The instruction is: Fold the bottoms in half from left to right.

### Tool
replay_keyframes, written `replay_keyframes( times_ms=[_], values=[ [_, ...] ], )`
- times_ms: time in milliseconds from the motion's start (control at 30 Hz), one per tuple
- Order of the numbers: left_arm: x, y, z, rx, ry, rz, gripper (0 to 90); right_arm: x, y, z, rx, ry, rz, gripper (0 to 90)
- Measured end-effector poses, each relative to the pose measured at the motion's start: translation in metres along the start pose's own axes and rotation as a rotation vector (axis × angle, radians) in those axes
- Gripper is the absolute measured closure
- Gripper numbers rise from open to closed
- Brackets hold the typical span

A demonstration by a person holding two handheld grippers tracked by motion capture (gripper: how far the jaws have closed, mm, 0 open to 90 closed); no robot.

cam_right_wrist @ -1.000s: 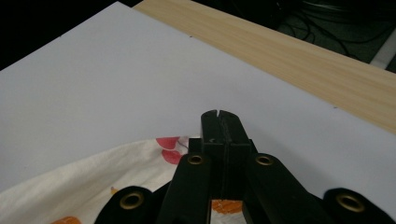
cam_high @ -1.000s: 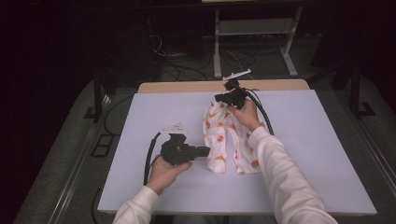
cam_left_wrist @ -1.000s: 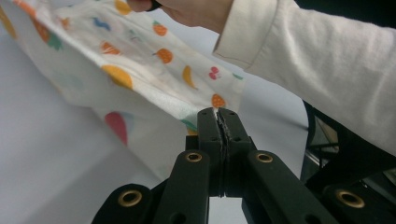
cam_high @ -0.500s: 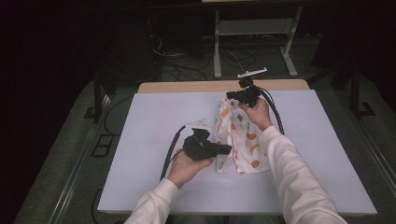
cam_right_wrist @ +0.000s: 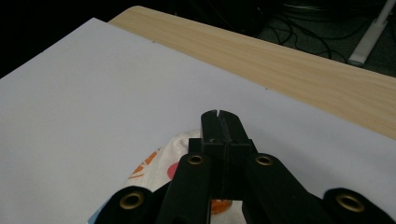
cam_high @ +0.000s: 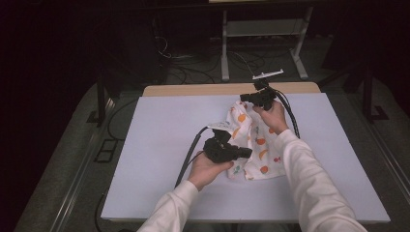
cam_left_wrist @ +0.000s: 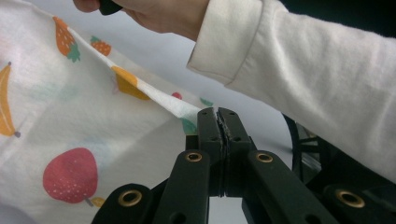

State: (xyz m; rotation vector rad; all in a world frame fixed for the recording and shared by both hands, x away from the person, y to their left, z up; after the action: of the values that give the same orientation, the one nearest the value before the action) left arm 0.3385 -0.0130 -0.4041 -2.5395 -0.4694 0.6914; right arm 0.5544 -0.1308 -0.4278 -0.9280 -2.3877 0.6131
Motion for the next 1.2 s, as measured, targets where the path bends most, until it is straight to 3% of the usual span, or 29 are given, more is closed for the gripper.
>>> replay_keyframes(
  times_ms=[600, 900, 1200],
  values=[
    [-0.01, 0.043, -0.015, 0.005, -0.018, 0.067, 87.7, -0.022, -0.009, 0.008, 0.02, -0.023, 0.015, 89.1],
    [-0.012, 0.066, -0.009, 0.047, -0.019, 0.068, 87.8, -0.033, -0.013, 0.012, 0.006, 0.005, 0.0, 89.1],
    [-0.013, 0.09, -0.003, 0.074, -0.038, 0.056, 87.8, -0.035, -0.007, 0.019, 0.029, -0.029, -0.008, 89.1]
  ],
)
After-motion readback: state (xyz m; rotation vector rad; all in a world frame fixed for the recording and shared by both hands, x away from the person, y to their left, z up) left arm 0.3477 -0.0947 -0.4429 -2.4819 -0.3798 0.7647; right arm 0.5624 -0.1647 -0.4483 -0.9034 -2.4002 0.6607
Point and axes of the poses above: each handheld gripper's, and its own axes: y roughly forward along the jaws, z roughly out of its underside, x roughly to its left, the point moved 6 cm from there along y, roughly forward along the jaws, and after that the axes turned 5 degrees about -z, right-handed, at the moved point
